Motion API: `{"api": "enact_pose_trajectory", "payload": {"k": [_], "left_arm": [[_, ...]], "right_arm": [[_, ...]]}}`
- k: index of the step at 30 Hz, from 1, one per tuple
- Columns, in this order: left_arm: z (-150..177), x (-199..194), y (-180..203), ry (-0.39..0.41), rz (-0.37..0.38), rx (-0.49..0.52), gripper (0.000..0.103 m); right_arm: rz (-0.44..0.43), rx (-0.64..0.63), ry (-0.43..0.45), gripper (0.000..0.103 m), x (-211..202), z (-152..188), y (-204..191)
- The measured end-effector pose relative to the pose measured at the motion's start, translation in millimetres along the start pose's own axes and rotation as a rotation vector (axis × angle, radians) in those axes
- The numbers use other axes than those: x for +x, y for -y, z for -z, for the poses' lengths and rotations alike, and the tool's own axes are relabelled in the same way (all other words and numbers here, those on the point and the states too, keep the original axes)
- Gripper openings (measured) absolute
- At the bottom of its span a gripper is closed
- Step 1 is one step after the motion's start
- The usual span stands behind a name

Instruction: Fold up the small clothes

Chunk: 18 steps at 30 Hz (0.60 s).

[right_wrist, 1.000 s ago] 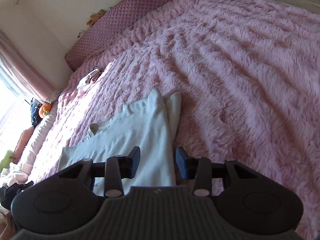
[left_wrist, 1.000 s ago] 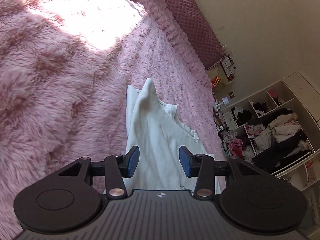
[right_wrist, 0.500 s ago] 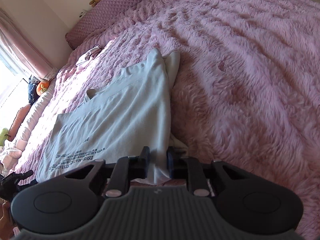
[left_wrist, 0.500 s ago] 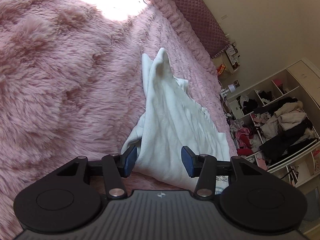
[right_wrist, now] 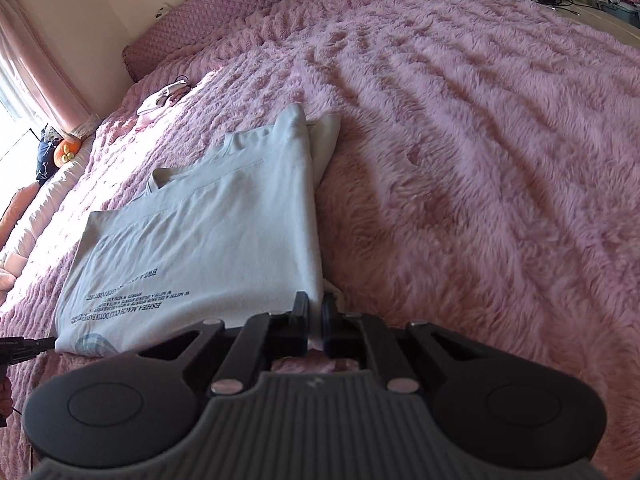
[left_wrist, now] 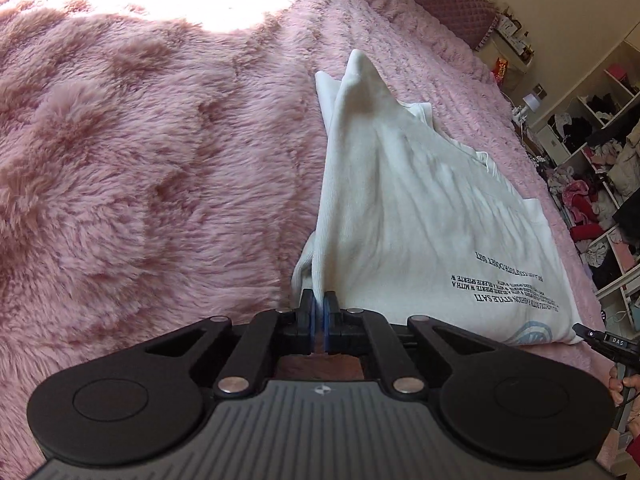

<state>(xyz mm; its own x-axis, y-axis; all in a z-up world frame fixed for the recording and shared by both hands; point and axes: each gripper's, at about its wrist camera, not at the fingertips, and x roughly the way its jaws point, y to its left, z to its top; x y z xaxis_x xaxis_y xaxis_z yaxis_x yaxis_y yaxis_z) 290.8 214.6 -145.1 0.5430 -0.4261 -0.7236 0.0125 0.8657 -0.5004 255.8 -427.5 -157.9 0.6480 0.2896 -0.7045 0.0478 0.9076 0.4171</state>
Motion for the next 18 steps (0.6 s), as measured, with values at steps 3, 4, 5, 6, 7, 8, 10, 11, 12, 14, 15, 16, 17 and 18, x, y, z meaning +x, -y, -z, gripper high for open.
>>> {"api": "enact_pose_trajectory", "payload": {"k": [3,4,5,6,7,8,10,11,12,14,15,16,17,18], "left_arm": [[1,2,-5,-0.001,0.02,-0.034,0.004],[1,0,-5,-0.005,0.028,-0.03,0.005],[-1,-5,-4,-0.005,0.031,-0.025,0.007],[-4,-11,-2,0.0,0.028,-0.026,0.008],[-8,-17,0,0.01,0.028,-0.024,0.01],[-12,-24,2,0.029,0.027,-0.015,0.01],[-26,-31,16,0.072,0.035,0.023,0.01],[-32,-32,21,0.09,0.046,0.043,0.01],[-41,-30,29,0.113,0.061,0.066,0.012],[-57,-18,44,0.144,0.079,0.091,0.02],[-66,-6,54,0.165,0.095,0.098,0.02],[-71,3,58,0.177,0.107,0.098,0.02],[-77,13,62,0.187,0.12,0.098,0.02],[-81,25,66,0.198,0.122,0.089,0.02]], "right_arm": [[-0.001,0.05,0.003,0.0,12,12,10],[-0.005,0.06,0.014,0.0,11,14,12],[-0.01,0.057,0.018,0.0,10,15,11],[-0.011,0.049,0.016,0.003,7,15,10],[0.001,0.044,0.023,0.016,2,13,8],[0.008,0.032,0.036,0.022,-3,11,5],[0.011,-0.046,0.095,0.028,-14,0,-10],[0.008,-0.085,0.12,0.028,-15,-9,-18],[0.0,-0.118,0.145,0.028,-12,-20,-28],[-0.019,-0.14,0.169,0.028,3,-42,-40],[-0.019,-0.143,0.183,0.028,14,-54,-47],[-0.019,-0.145,0.193,0.028,27,-65,-54],[-0.021,-0.145,0.196,0.028,40,-73,-59],[-0.021,-0.14,0.198,0.028,52,-81,-64]]}}
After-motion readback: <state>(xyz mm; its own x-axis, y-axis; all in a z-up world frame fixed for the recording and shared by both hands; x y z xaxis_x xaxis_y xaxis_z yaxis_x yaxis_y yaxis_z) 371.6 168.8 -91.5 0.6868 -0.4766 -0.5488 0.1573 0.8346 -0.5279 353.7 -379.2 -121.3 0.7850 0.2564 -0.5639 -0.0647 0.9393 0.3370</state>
